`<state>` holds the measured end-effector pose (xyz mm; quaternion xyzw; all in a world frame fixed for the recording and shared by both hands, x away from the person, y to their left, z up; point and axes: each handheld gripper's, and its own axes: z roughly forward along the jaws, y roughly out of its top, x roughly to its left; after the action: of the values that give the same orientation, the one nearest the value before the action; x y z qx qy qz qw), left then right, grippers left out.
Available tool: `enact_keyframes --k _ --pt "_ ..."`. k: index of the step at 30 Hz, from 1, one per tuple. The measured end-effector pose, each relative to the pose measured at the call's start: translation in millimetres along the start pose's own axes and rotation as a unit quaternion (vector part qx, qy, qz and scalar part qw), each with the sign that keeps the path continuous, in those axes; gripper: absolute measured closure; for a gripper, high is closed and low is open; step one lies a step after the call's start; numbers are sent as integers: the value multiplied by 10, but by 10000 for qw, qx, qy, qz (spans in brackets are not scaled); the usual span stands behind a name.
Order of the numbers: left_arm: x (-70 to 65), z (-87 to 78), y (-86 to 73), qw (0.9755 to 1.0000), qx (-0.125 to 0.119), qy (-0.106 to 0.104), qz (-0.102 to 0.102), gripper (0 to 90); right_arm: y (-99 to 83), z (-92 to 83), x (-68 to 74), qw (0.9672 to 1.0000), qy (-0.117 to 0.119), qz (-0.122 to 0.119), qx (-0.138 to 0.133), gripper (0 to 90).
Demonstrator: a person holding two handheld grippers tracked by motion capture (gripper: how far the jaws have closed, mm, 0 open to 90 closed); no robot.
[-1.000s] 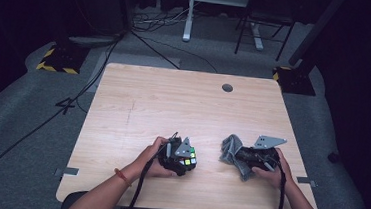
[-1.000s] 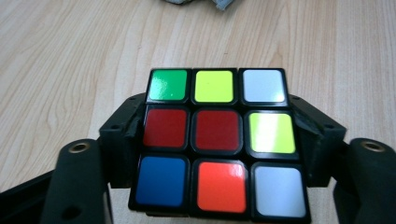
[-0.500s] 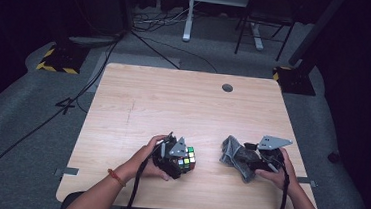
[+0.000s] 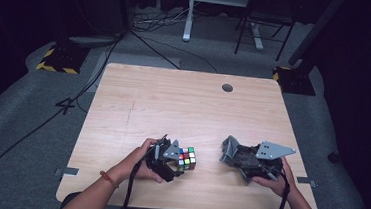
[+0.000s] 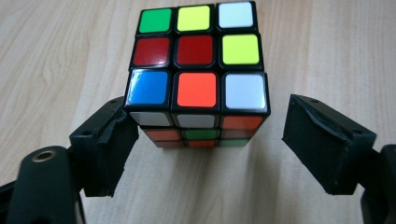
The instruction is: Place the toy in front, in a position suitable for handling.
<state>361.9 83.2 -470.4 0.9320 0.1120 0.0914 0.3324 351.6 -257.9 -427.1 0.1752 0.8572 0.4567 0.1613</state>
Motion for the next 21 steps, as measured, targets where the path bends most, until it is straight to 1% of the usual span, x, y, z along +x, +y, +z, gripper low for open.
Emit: enact_keyframes --k 2,4,6,9,10,11,12,13,14,15,16,17,21 --pt "-24 -13 -26 10000 -3 -68 -12 239 50 43 114 9997 213 -118 -15 488" --pt "-50 -7 -33 9999 80 -111 32 269 63 137 197 9990 367 -205 156 487" --pt "-78 -3 -34 9998 96 -140 57 273 50 243 256 9982 481 -237 279 493" --pt "-117 3 -21 9995 169 -241 95 290 22 386 315 9969 528 -294 504 494" --pt "-131 8 -20 9993 192 -277 160 300 11 423 329 9966 541 -293 546 494" --pt "-149 10 -21 9992 226 -315 136 307 0 457 343 9964 554 -269 585 494" --pt "-165 17 -22 9989 233 -360 164 308 -12 491 359 9962 564 -251 622 493" --pt "-186 18 -27 9988 252 -398 151 309 -23 522 371 9956 580 -284 682 491" --pt "-208 23 -34 9986 240 -445 167 309 -33 553 382 9953 591 -290 717 490" --pt "-235 23 -36 9983 284 -474 200 310 -43 582 393 9950 611 -260 742 488" --pt "-256 25 -36 9982 296 -475 227 311 -53 610 402 9946 625 -281 783 484" --pt "-292 26 -34 9980 285 -520 214 311 -62 633 410 9943 626 -289 816 481" --pt "-382 37 -3 9965 302 -695 349 311 -100 723 434 9931 617 -326 943 470"
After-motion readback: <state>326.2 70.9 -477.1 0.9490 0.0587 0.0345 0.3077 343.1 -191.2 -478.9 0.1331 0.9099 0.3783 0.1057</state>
